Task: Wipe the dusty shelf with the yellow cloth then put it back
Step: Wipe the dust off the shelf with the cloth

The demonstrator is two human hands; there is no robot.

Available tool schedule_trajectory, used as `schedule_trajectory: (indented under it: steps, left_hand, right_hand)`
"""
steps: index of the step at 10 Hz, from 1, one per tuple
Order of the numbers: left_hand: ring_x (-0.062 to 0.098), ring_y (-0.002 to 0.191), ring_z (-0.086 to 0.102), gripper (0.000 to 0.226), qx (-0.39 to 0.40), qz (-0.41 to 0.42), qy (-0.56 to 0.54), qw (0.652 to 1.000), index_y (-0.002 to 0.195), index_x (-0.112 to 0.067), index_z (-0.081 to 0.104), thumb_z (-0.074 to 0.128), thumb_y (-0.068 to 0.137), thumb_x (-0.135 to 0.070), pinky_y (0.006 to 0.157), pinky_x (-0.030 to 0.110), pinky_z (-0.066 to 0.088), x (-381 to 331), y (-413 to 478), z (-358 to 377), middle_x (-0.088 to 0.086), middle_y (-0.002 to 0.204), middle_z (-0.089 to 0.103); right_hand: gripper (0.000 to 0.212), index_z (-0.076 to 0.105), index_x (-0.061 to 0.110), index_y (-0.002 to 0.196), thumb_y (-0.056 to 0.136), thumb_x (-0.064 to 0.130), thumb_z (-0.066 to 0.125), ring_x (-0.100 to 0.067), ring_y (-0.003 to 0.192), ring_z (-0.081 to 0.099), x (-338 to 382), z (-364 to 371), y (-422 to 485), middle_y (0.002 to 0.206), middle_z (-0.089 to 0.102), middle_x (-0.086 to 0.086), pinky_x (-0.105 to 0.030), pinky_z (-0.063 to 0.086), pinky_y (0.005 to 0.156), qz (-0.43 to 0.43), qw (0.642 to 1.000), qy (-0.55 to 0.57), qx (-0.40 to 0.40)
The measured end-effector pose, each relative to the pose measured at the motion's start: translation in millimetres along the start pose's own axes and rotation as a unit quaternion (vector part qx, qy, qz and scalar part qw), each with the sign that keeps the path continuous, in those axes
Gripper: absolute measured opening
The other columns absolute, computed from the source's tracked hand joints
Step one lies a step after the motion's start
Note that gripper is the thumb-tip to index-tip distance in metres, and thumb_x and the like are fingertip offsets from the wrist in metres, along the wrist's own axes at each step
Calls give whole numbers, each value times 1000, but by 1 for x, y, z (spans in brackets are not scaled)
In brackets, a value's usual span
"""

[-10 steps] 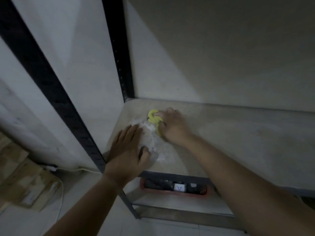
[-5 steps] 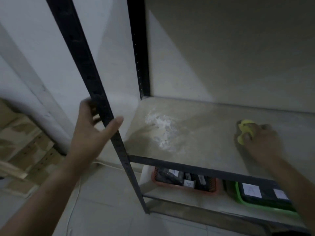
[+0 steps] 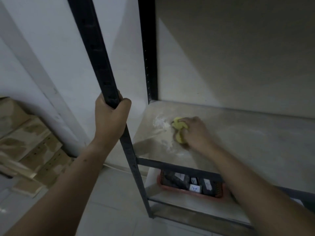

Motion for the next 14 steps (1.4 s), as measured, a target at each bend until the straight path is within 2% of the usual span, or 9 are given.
schedule_trajectory:
  steps: [1,3,6,7,8,9,11,12,14]
  left_hand:
    - [7,51,35,13,-28,5,-7,1000,78,-10,41,53,75,-9,49,21,33,3,0,2,-11,60,36]
    - [11,52,31,15,-53,44,-15,998,76,0,39,52,75,-6,49,23,30,5,0,5,-3,62,32]
    - [10,52,32,20,-67,55,-14,996,77,3,38,53,74,-10,47,23,30,12,3,3,-4,62,33]
    - [11,53,33,18,-55,52,-7,997,79,3,39,53,75,-8,48,25,31,11,4,3,3,64,34]
    - [14,54,34,24,-49,54,-15,997,79,2,37,54,74,-14,49,27,31,10,4,2,8,66,34]
    - [13,54,32,28,-49,64,-15,997,79,2,37,53,73,-20,49,27,30,8,3,3,2,65,34]
    - [15,54,32,23,-54,54,-21,997,79,-6,29,52,76,-11,50,29,29,8,2,4,8,68,34]
    - [13,52,30,23,-55,53,-24,997,78,-8,28,51,76,-12,49,29,28,8,2,5,4,66,33]
    - [12,52,30,20,-46,44,-21,998,75,-18,34,50,78,-7,50,27,28,6,1,5,0,65,33]
  right_hand:
    - [42,57,11,129,87,14,59,-41,111,54,-61,-48,4,127,54,-26,-42,44,96,64,992,-38,-99]
    - [41,51,13,130,92,29,50,-45,113,48,-127,-59,-2,125,44,-26,-52,41,100,205,962,-156,-89]
    - [37,50,18,124,89,25,41,-34,109,49,38,56,45,125,47,-13,-42,41,93,7,982,-185,-45]
    - [40,54,26,127,88,22,44,-32,112,47,58,60,58,126,48,-9,-37,38,101,-48,994,-97,12]
    - [51,56,23,132,85,35,40,-32,120,50,25,24,58,133,52,-14,-36,38,108,-10,1000,-19,19]
    - [41,55,16,132,91,21,49,-36,120,50,-53,-37,32,134,50,-20,-40,43,100,75,994,-16,-84]
    - [47,50,15,136,92,33,53,-35,123,51,-211,-88,-6,139,49,-19,-45,46,102,249,964,-83,-48]
    - [37,60,12,124,89,24,56,-40,109,59,-197,-80,-19,123,60,-22,-48,50,95,261,958,-66,-101]
    - [37,63,25,122,87,27,50,-31,100,60,-40,2,-3,117,58,-11,-40,51,89,73,995,-40,-58]
Point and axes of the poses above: each hand's wrist, its own y-axis towards the middle knuckle, its own z-axis out of the palm, x = y × z, the point moved 4 cm from there along y, towards the middle knuckle
